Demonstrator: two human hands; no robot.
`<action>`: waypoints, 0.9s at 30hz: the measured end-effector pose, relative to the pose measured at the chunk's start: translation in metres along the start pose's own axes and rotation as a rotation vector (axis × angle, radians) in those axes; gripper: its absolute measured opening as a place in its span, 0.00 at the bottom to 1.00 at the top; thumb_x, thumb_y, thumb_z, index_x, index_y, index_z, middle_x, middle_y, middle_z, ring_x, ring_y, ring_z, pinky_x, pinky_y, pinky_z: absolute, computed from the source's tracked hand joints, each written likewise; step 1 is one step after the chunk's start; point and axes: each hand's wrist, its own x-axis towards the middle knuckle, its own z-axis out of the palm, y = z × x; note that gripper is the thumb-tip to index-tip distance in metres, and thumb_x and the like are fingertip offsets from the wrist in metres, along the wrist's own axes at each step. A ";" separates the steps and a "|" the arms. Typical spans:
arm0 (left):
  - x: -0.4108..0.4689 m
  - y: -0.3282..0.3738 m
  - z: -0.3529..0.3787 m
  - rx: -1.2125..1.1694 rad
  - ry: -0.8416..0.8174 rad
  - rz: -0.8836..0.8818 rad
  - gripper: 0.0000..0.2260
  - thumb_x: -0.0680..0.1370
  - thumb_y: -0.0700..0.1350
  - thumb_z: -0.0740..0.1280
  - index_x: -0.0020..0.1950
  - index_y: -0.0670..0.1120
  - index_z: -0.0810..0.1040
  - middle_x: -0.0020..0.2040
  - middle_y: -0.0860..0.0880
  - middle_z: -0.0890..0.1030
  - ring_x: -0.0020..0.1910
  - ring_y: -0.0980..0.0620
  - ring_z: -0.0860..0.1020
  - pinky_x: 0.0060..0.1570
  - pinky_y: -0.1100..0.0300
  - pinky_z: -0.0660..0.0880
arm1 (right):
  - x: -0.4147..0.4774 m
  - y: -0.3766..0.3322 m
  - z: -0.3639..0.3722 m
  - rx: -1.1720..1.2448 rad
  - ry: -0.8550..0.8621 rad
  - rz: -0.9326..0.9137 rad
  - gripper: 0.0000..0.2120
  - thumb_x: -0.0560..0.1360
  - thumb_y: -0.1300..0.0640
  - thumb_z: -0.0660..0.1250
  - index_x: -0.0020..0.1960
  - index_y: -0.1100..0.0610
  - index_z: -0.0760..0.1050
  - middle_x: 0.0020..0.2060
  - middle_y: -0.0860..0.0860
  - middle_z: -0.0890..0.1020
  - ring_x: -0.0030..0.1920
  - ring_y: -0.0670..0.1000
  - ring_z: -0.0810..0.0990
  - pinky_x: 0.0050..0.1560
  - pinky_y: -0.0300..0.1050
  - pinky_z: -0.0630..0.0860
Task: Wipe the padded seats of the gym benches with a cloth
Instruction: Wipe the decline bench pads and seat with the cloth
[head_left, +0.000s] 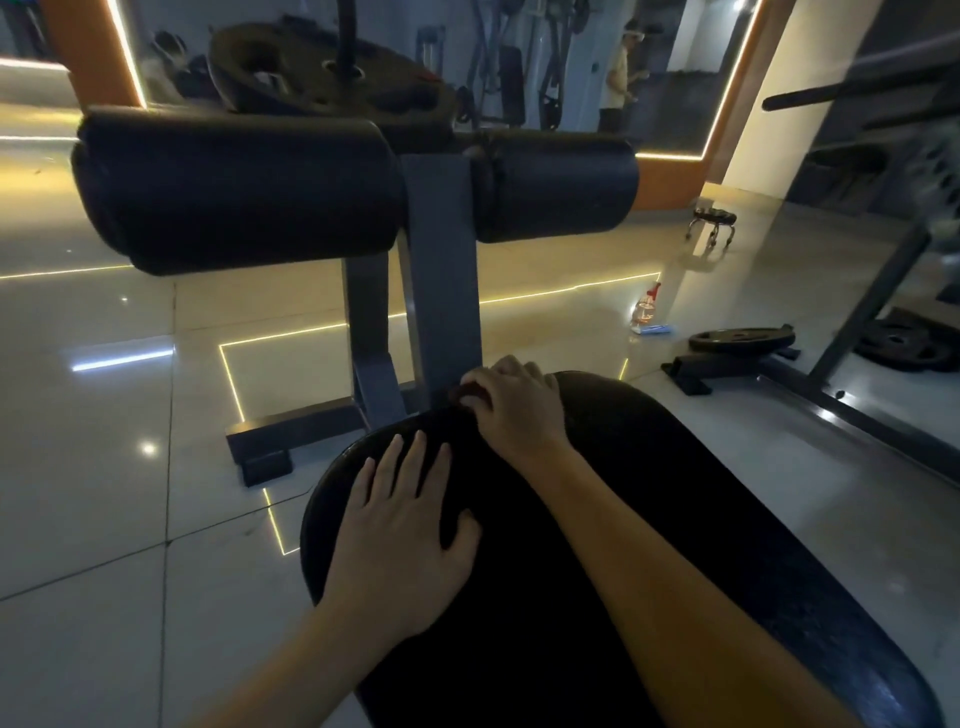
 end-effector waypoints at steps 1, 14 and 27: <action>0.000 -0.001 0.000 -0.004 -0.007 0.000 0.39 0.70 0.66 0.32 0.81 0.54 0.43 0.81 0.52 0.41 0.78 0.53 0.37 0.77 0.52 0.37 | 0.001 0.004 -0.001 -0.035 0.018 0.022 0.14 0.81 0.47 0.60 0.64 0.47 0.74 0.61 0.50 0.75 0.63 0.54 0.71 0.63 0.53 0.65; -0.001 -0.005 -0.005 -0.045 -0.042 0.029 0.43 0.66 0.67 0.30 0.80 0.55 0.42 0.81 0.52 0.40 0.78 0.54 0.36 0.77 0.52 0.38 | 0.010 0.122 -0.025 -0.009 0.088 0.473 0.16 0.79 0.50 0.65 0.64 0.55 0.77 0.55 0.58 0.79 0.59 0.59 0.75 0.62 0.57 0.69; -0.003 -0.007 -0.001 -0.083 0.003 0.021 0.29 0.81 0.60 0.46 0.81 0.52 0.49 0.81 0.51 0.47 0.79 0.54 0.41 0.77 0.55 0.38 | -0.080 0.005 -0.015 0.119 0.011 -0.083 0.15 0.78 0.50 0.67 0.64 0.49 0.78 0.55 0.50 0.80 0.56 0.51 0.76 0.60 0.48 0.73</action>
